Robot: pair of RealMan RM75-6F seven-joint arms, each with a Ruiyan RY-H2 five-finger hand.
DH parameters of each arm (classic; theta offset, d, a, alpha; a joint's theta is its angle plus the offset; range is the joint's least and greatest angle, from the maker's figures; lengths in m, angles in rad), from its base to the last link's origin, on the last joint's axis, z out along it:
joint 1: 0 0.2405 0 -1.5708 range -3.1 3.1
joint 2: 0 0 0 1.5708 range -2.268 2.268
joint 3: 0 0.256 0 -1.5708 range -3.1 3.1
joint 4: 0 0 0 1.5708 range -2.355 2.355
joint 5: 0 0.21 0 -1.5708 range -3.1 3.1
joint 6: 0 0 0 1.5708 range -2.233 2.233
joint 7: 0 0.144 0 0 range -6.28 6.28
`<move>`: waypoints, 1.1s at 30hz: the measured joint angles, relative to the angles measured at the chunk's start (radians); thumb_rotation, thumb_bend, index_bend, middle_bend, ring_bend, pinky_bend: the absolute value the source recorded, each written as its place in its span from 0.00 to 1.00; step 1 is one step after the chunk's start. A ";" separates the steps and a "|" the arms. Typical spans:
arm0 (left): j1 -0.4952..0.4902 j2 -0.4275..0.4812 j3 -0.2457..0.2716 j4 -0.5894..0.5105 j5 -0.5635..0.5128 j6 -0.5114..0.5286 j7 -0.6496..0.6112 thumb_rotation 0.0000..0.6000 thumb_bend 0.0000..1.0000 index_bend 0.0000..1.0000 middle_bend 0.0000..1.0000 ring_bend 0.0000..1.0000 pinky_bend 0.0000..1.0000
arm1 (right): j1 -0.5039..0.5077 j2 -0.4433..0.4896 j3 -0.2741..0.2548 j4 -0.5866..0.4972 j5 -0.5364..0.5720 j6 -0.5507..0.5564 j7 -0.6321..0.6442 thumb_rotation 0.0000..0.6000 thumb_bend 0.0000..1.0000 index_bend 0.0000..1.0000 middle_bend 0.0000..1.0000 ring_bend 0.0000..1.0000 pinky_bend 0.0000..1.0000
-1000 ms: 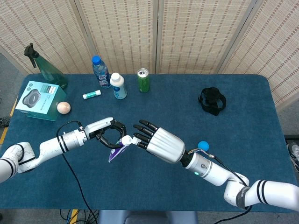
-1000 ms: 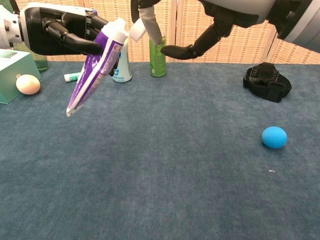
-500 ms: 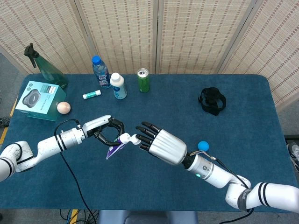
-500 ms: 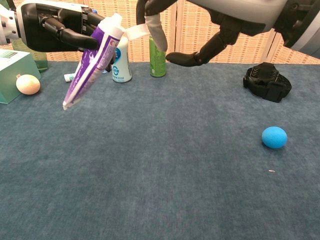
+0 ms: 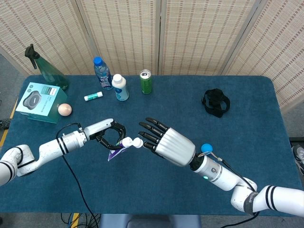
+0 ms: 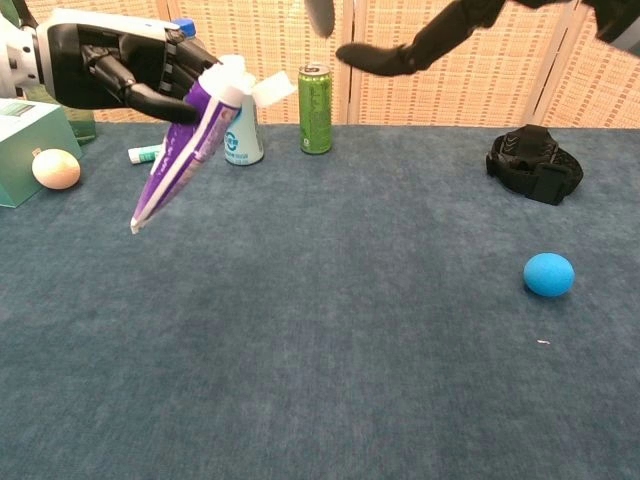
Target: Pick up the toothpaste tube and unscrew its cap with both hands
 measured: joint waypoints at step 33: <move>0.121 -0.169 -0.142 0.009 -0.337 -0.323 1.212 1.00 0.33 0.37 0.42 0.32 0.36 | -0.176 0.211 0.006 -0.080 -0.003 0.142 -0.034 1.00 0.26 0.53 0.33 0.13 0.15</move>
